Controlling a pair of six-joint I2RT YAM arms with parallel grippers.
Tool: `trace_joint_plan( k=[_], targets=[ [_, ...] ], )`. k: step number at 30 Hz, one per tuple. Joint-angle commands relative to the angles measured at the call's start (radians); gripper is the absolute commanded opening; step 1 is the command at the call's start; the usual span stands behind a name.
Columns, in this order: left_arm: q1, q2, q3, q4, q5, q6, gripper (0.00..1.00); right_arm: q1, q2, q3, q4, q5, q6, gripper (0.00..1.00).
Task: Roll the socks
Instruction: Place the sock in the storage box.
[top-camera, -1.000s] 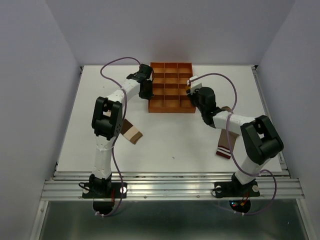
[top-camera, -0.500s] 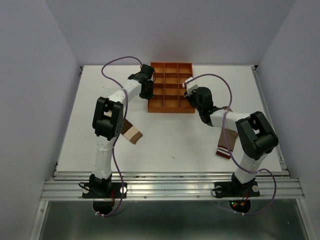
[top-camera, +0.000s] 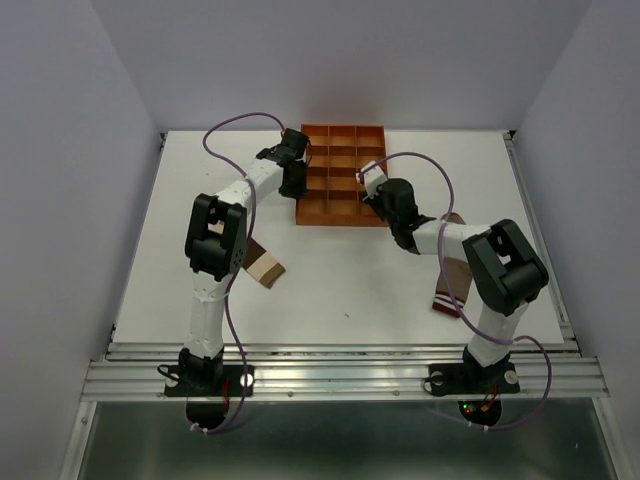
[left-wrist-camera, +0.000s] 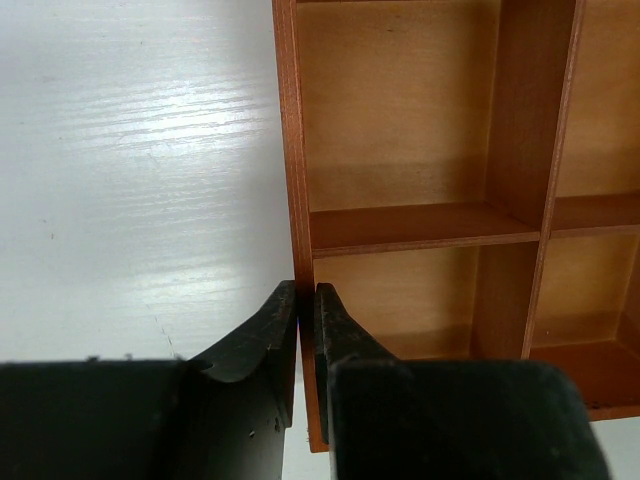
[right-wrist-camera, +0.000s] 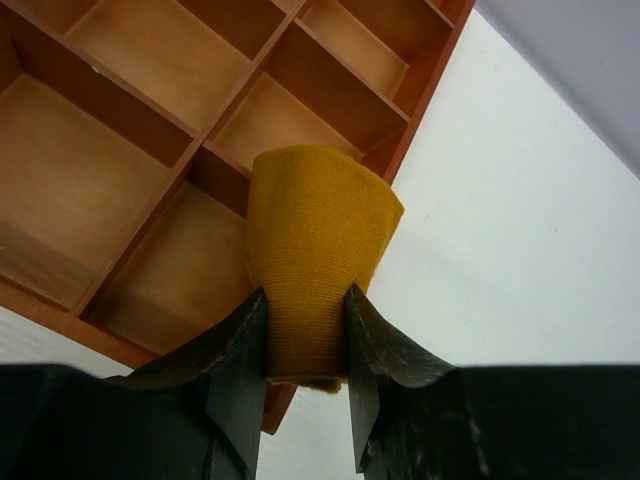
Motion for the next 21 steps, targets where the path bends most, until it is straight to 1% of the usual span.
trace_joint_plan(
  k=[1, 13, 16, 19, 21],
  targets=[
    [-0.005, -0.002, -0.015, 0.028, 0.000, 0.026, 0.00, 0.025, 0.010, 0.018, -0.047, -0.077, 0.033, 0.01],
    [-0.003, 0.004, -0.010, 0.022, -0.002, 0.019, 0.00, 0.034, 0.033, -0.003, -0.097, -0.140, 0.091, 0.01],
    [-0.005, 0.006, -0.010, 0.023, -0.003, 0.017, 0.00, 0.034, 0.039, 0.003, -0.134, -0.151, 0.091, 0.01],
    [-0.005, 0.009, -0.008, 0.025, -0.005, 0.023, 0.00, 0.034, 0.036, 0.012, -0.177, -0.200, 0.088, 0.01],
    [-0.003, 0.012, -0.008, 0.028, -0.008, 0.031, 0.00, -0.004, 0.033, 0.028, -0.221, -0.289, 0.090, 0.01]
  ],
)
